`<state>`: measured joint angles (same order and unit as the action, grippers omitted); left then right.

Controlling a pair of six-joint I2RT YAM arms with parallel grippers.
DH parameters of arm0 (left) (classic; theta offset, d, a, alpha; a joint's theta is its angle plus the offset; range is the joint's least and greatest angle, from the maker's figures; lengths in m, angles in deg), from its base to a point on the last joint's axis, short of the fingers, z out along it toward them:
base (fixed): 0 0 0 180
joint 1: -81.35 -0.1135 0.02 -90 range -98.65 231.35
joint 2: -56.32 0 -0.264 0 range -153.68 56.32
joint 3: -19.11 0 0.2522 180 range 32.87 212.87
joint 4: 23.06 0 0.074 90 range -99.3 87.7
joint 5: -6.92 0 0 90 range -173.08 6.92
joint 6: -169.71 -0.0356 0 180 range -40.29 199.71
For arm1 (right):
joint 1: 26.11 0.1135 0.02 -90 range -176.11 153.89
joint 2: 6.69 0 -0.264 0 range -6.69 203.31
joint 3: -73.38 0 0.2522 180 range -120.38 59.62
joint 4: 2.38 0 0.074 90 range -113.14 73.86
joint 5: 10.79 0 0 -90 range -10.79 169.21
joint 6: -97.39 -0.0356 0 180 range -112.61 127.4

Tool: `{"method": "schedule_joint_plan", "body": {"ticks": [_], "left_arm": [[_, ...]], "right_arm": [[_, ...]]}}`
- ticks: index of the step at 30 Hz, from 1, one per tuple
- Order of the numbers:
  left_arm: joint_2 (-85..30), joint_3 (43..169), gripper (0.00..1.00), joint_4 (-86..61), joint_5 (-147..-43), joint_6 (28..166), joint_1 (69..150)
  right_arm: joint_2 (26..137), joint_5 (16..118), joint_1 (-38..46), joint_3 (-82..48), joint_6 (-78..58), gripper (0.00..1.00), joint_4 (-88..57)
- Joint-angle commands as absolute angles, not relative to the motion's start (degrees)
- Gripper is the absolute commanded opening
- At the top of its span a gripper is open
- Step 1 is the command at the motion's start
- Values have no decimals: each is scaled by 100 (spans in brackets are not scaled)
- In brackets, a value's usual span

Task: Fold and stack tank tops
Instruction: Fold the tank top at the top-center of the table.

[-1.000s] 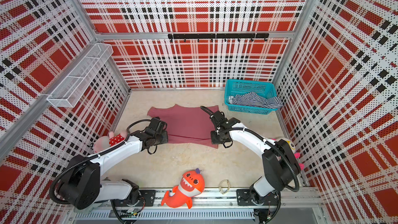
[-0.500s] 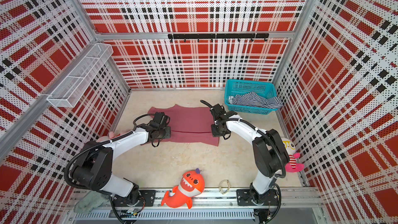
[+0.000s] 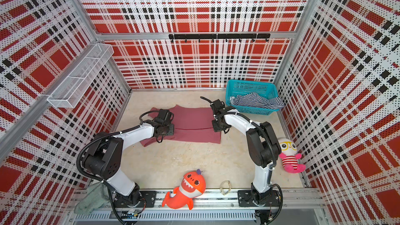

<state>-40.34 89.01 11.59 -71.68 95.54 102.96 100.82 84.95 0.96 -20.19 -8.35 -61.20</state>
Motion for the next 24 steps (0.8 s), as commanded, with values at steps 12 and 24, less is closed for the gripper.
{"method": "schedule_joint_plan", "body": {"ticks": [12,24], "left_arm": [[-4681,9554,0,769,-7304,9303,10069],[-4075,9652,72,1206,-6873,9266,9957]], "right_arm": [[10702,8597,-153,-2418,-497,0,-5693],[9415,8286,26,-1645,-957,34,-5399]]}}
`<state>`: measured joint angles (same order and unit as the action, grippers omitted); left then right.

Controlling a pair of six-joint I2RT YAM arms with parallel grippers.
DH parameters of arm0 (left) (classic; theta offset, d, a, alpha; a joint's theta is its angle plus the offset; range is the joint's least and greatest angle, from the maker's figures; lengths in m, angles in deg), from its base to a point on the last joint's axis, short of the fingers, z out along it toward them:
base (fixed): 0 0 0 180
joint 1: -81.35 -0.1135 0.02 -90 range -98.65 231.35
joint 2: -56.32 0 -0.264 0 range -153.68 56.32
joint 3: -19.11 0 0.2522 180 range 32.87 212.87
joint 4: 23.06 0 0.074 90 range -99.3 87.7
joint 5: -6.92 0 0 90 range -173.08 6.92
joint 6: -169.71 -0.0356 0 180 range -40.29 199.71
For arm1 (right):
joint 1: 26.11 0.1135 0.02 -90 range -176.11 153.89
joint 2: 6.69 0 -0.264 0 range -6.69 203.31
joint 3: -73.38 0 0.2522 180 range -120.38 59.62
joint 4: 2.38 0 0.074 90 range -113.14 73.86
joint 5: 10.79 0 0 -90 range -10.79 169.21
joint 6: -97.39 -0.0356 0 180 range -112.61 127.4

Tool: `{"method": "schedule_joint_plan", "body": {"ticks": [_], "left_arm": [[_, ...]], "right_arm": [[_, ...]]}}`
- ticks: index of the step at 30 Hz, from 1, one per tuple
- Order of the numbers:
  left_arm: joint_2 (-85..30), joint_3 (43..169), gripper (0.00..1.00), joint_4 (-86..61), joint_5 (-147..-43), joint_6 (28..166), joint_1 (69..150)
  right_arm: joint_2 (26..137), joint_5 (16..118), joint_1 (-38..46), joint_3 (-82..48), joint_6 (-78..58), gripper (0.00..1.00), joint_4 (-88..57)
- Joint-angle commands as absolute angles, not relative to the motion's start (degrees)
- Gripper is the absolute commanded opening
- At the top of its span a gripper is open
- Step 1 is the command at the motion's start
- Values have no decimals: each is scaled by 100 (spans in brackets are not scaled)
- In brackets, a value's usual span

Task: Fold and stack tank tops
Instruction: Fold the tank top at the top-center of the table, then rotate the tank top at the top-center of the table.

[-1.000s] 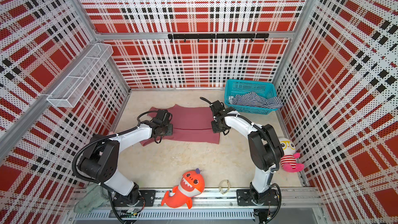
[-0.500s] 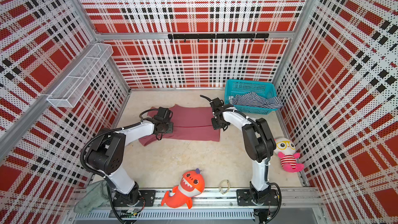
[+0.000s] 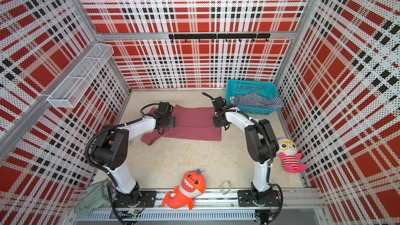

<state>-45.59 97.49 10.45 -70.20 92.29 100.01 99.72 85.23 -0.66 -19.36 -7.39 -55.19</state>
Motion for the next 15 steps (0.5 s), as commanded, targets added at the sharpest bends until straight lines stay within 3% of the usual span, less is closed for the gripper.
{"method": "schedule_joint_plan", "body": {"ticks": [1,8,15], "left_arm": [[-3912,9477,71,1199,-6943,9384,9963],[-3281,8327,59,725,-7576,10012,10052],[-2630,7829,58,1027,-7317,10311,9937]], "right_arm": [[9273,8156,110,-1446,-1104,33,-5303],[9034,7461,595,-404,-2064,23,-4475],[9372,7831,474,-193,-2092,18,-4393]]}}
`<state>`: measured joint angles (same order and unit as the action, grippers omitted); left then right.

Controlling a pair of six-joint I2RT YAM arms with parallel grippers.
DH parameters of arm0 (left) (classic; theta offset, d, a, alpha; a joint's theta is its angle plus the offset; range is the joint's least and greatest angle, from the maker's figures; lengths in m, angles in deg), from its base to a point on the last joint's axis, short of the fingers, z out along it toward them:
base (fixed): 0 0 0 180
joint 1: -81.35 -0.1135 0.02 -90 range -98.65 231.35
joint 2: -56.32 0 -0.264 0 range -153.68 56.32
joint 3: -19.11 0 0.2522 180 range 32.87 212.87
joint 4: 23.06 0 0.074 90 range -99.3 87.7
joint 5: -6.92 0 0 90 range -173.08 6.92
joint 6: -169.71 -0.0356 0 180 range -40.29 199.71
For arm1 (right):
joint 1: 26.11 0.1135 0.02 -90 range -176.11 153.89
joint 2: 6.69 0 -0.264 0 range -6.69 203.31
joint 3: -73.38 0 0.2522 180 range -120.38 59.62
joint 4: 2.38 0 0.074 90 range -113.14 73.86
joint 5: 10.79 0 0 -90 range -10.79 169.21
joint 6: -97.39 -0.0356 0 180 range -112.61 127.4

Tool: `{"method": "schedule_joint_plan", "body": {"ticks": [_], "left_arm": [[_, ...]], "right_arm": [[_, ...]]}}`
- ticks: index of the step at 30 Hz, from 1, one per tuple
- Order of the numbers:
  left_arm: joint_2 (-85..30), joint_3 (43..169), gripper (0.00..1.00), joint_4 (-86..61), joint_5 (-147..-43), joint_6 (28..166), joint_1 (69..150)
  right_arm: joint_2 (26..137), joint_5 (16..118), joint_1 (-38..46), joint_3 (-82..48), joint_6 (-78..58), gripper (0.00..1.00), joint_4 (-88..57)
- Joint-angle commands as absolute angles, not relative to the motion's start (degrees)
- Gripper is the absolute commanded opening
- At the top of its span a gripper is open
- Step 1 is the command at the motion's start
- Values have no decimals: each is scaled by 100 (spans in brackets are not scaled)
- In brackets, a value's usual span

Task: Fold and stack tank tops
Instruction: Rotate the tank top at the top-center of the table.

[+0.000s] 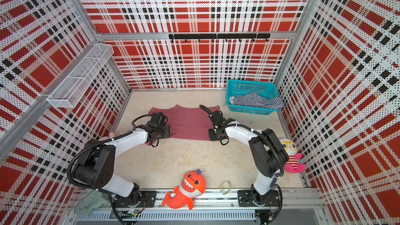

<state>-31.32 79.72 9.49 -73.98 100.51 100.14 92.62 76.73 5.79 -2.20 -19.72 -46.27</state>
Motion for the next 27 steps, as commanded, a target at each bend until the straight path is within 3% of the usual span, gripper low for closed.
{"method": "schedule_joint_plan", "body": {"ticks": [1,19,27], "left_arm": [[-2486,7719,58,1057,-7303,10362,9893],[-1428,6928,65,1828,-7414,11164,9357],[-1096,6689,60,2137,-7434,11664,9833]], "right_arm": [[9421,7870,429,-167,-2070,18,-4344],[9634,8282,-365,-58,-1657,17,-4408],[9711,8249,-403,-179,-1581,17,-4426]]}}
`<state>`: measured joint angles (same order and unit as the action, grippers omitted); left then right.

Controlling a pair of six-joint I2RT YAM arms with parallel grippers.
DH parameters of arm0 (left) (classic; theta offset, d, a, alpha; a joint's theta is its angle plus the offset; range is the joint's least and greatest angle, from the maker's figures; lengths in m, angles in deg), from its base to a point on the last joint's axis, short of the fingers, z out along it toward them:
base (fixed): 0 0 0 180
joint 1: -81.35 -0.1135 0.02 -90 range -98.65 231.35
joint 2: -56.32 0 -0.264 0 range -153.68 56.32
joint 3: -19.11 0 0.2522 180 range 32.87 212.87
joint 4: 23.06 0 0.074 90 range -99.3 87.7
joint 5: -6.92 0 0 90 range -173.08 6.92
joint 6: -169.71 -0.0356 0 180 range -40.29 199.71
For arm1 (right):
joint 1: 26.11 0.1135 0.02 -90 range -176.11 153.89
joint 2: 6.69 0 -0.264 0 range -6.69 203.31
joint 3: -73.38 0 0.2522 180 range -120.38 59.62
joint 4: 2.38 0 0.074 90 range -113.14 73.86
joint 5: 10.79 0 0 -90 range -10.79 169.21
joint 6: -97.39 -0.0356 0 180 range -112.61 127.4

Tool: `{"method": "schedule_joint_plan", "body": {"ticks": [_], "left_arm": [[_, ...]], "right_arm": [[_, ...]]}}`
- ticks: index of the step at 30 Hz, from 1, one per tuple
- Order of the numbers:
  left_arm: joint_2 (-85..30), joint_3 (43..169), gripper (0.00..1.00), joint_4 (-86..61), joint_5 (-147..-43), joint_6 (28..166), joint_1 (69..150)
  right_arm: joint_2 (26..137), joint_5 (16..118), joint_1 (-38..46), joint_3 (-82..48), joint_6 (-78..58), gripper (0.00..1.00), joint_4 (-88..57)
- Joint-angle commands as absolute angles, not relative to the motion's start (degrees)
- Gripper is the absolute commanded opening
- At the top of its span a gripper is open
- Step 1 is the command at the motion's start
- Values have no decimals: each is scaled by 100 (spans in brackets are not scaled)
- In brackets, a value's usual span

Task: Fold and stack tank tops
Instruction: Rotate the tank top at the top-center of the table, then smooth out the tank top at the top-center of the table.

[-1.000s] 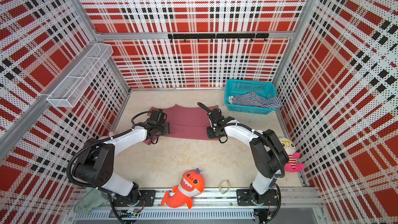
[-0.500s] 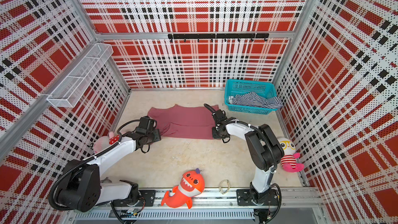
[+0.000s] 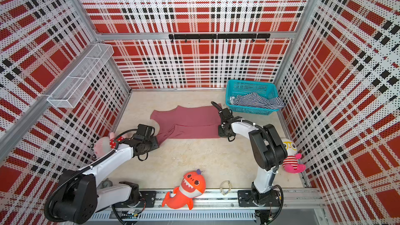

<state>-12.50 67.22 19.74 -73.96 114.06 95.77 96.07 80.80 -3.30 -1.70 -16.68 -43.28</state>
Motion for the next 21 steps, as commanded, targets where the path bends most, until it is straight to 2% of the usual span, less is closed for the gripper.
{"method": "schedule_joint_plan", "body": {"ticks": [1,7,21], "left_arm": [[-1099,6680,60,2137,-7283,11769,9990],[-1399,6618,60,1866,-7297,11694,9937],[-1836,6776,41,1745,-7183,11265,9658]], "right_arm": [[9727,8238,-405,-189,-1570,17,-4429],[9790,8175,-423,-273,-1524,17,-4450],[9758,8181,-427,-225,-1561,18,-4463]]}}
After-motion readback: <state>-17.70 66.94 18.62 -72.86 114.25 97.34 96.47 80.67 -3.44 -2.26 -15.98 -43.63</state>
